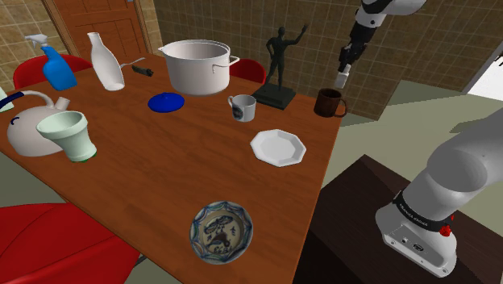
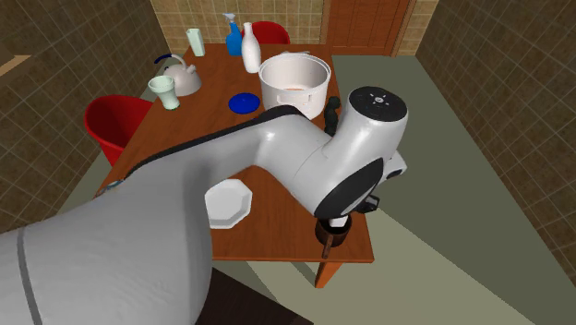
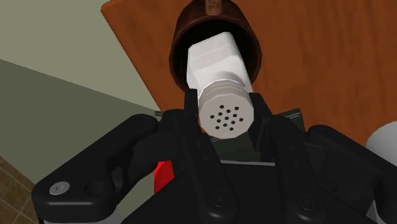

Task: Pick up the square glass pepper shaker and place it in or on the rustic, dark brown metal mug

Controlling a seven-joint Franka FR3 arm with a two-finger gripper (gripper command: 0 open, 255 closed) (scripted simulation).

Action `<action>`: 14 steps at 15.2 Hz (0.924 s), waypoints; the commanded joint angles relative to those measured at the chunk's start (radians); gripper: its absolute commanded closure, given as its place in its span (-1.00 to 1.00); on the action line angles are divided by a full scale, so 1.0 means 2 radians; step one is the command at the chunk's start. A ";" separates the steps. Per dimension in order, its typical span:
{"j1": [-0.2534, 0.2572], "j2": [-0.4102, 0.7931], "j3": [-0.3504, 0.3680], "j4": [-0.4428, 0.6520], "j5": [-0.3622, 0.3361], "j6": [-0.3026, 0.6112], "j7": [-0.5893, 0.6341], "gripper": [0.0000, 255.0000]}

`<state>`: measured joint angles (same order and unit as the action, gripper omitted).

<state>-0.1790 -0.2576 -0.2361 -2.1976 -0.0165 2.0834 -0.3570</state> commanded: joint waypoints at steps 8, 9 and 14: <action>0.000 0.012 -0.002 -0.039 0.003 0.051 -0.003 1.00; 0.000 0.012 -0.002 -0.039 0.003 0.051 -0.003 1.00; 0.000 0.012 -0.002 -0.039 0.003 0.051 -0.003 1.00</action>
<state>-0.1786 -0.2338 -0.2407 -2.2742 -0.0111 2.1856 -0.3638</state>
